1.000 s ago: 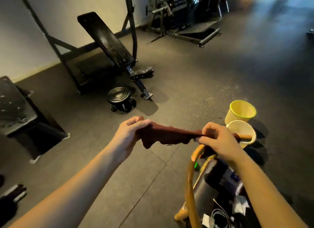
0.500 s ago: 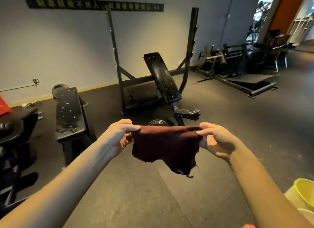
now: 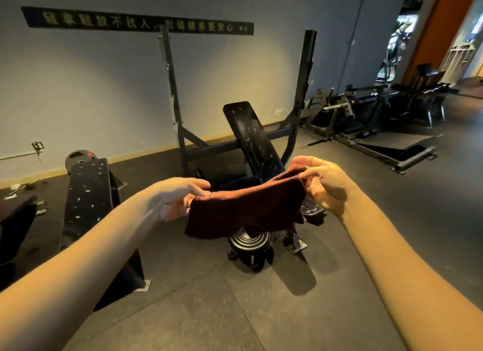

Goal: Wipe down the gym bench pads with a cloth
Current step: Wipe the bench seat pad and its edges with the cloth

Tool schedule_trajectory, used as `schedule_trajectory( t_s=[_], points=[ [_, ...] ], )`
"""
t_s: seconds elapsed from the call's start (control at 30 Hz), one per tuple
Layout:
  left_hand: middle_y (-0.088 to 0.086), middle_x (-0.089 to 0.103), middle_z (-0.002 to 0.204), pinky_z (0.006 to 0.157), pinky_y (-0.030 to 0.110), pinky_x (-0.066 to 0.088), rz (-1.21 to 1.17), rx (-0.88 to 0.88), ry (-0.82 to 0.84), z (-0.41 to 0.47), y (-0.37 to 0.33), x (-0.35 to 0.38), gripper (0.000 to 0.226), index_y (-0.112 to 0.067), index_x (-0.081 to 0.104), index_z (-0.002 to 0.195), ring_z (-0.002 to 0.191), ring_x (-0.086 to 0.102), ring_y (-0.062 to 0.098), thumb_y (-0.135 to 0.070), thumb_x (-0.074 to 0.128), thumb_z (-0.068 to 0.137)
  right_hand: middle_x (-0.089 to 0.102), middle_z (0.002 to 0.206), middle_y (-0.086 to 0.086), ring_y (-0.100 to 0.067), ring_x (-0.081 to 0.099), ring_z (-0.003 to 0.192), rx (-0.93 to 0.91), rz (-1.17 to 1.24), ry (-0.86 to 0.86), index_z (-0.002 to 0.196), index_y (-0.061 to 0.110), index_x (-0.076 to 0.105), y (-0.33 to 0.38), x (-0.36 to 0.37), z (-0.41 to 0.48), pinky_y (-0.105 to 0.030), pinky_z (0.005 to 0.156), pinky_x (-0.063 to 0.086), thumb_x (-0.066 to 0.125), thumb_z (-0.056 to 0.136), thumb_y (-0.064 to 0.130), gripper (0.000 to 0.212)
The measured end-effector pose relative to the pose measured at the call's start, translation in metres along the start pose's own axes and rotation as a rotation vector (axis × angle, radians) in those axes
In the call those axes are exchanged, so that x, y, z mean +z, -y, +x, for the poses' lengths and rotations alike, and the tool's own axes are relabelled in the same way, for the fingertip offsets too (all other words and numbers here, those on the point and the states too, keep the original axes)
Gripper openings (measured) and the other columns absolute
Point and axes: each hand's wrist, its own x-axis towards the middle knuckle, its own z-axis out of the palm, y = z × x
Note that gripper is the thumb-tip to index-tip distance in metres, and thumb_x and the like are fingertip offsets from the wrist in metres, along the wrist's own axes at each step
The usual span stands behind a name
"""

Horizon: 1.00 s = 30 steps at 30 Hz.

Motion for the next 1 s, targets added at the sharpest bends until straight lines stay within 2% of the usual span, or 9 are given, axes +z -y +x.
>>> schedule_trajectory(
  t_s=[0.1,0.27,0.43,0.53,0.63,0.7,0.83,0.9,1.0],
  points=[
    [0.007,0.066,0.129,0.088,0.034,0.050,-0.175,0.136,-0.127,0.069,-0.014,-0.008,0.046,-0.021,0.061,0.134,0.118,0.063,0.024,0.003,0.057,0.095,0.068,0.122,-0.021,-0.034,0.068,0.109,0.057,-0.015,0.010,0.122,0.003,0.064,-0.002,-0.008,0.082,-0.042,0.098,0.053,0.043,0.085,-0.022,0.049],
    [0.007,0.069,0.123,0.103,0.039,0.042,-0.317,0.240,-0.297,0.177,-0.043,-0.005,0.042,-0.022,0.066,0.125,0.122,0.060,0.026,0.005,0.058,0.093,0.066,0.114,-0.017,-0.021,0.064,0.076,0.147,-0.171,0.029,0.120,0.008,0.069,0.000,-0.021,0.215,-0.021,0.050,0.052,0.046,0.088,-0.021,0.049],
    [0.009,0.066,0.130,0.118,0.050,0.035,-0.313,0.140,-0.342,0.270,-0.089,-0.007,0.035,-0.019,0.069,0.122,0.129,0.055,0.030,-0.006,0.071,0.089,0.071,0.095,-0.014,-0.021,0.069,0.084,0.054,-0.423,-0.018,0.095,0.009,0.070,0.026,-0.022,0.337,-0.017,0.049,0.048,0.048,0.086,-0.023,0.040],
    [0.013,0.065,0.134,0.115,0.048,0.041,-0.285,-0.010,-0.317,0.319,-0.112,-0.019,0.045,-0.018,0.067,0.124,0.125,0.061,0.030,0.005,0.066,0.085,0.070,0.085,-0.009,-0.018,0.068,0.080,-0.033,-0.468,-0.022,0.090,0.010,0.071,0.038,-0.015,0.390,-0.014,0.047,0.046,0.048,0.084,-0.024,0.042],
    [0.012,0.067,0.130,0.096,0.040,0.055,-0.346,-0.029,-0.272,0.365,-0.127,-0.029,0.050,-0.019,0.065,0.128,0.115,0.067,0.027,0.009,0.059,0.087,0.068,0.087,-0.011,-0.008,0.067,0.061,-0.062,-0.335,-0.013,0.105,0.002,0.069,0.045,-0.012,0.432,-0.013,0.041,0.043,0.044,0.083,-0.026,0.044],
    [0.011,0.067,0.127,0.085,0.037,0.055,-0.356,0.051,-0.285,0.394,-0.134,-0.034,0.048,-0.019,0.064,0.129,0.113,0.066,0.025,0.007,0.056,0.090,0.071,0.089,-0.010,-0.008,0.071,0.064,-0.091,-0.250,-0.042,0.113,-0.002,0.068,0.042,-0.016,0.462,-0.015,0.048,0.050,0.043,0.081,-0.027,0.048],
    [0.007,0.071,0.116,0.090,0.033,0.052,-0.331,0.244,-0.364,0.450,-0.140,-0.044,0.045,-0.021,0.067,0.126,0.109,0.066,0.020,0.008,0.054,0.094,0.078,0.093,-0.007,-0.019,0.075,0.085,-0.246,-0.228,-0.100,0.109,0.000,0.068,0.025,-0.025,0.505,-0.019,0.061,0.055,0.045,0.081,-0.027,0.045],
    [0.002,0.076,0.107,0.088,0.028,0.051,-0.314,0.326,-0.337,0.475,-0.142,-0.054,0.041,-0.021,0.070,0.122,0.106,0.069,0.016,0.007,0.055,0.095,0.079,0.091,-0.004,-0.018,0.075,0.087,-0.365,-0.349,-0.156,0.103,0.003,0.070,0.019,-0.023,0.518,-0.019,0.067,0.056,0.047,0.084,-0.025,0.042],
    [-0.003,0.074,0.112,0.097,0.028,0.047,-0.053,0.422,-0.292,0.505,-0.157,-0.074,0.033,-0.022,0.076,0.113,0.112,0.064,0.010,0.002,0.061,0.095,0.076,0.093,0.005,-0.010,0.072,0.091,-0.618,-0.747,-0.245,0.102,0.008,0.074,0.020,-0.010,0.529,-0.020,0.081,0.056,0.051,0.087,-0.018,0.038]
  ],
)
